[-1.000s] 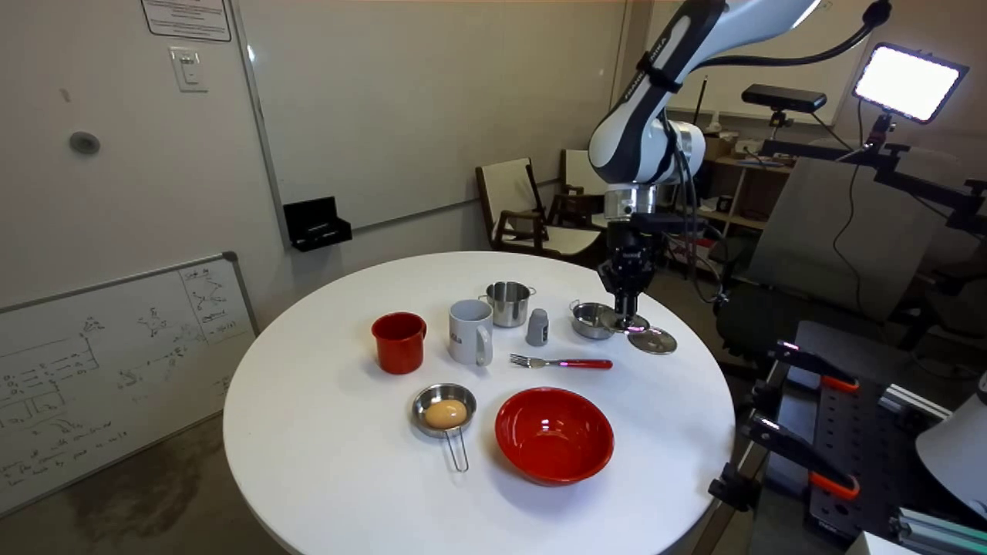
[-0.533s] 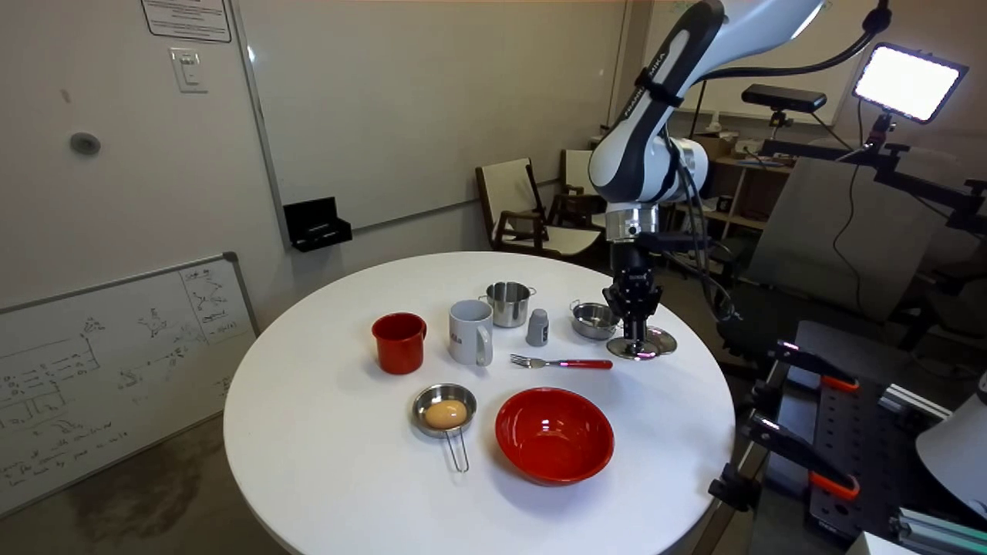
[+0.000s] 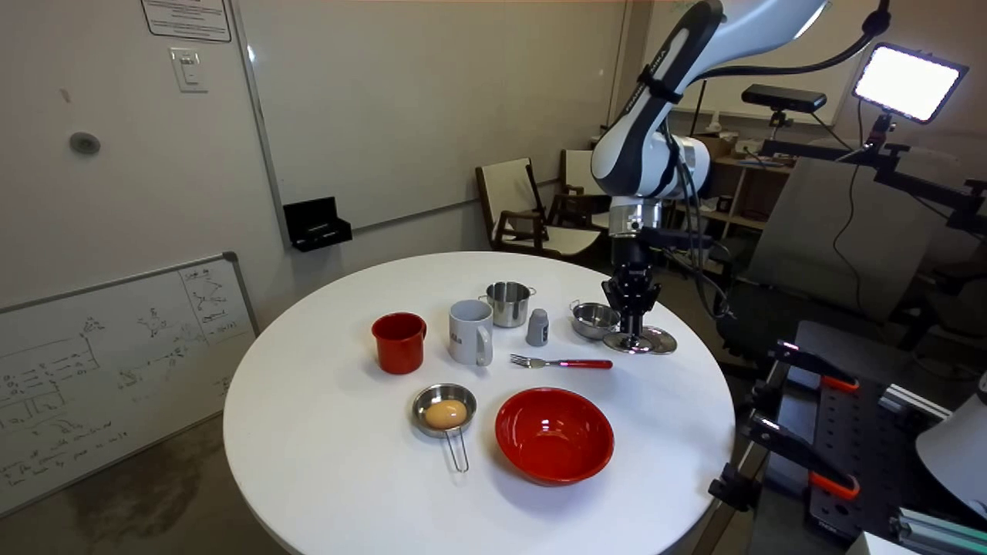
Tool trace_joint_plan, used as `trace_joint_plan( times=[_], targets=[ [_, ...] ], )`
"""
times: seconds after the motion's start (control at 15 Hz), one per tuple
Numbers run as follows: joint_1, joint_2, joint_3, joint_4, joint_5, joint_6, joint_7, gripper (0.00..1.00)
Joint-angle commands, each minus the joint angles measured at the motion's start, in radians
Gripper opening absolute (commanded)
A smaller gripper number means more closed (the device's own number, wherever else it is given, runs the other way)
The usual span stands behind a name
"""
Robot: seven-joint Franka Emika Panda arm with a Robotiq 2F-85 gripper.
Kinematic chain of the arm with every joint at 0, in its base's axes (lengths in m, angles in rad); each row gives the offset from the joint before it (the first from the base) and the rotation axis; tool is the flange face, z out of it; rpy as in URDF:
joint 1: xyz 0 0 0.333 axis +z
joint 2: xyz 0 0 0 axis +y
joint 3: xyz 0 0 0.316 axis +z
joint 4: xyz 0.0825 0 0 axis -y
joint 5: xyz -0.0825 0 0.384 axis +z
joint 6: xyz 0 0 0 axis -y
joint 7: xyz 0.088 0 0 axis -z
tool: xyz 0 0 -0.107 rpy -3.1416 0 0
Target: Uncover the small pot and put the lid on the table
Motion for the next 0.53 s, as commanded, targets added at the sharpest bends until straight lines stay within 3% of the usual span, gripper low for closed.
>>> trace_joint_plan(
  times=[0.0, 0.47],
  targets=[
    [-0.031, 0.039, 0.036, 0.022, 0.072, -0.061, -0.069, 0.09],
    [-0.018, 0.09, 0.038, 0.036, 0.091, -0.114, -0.083, 0.09]
  ],
)
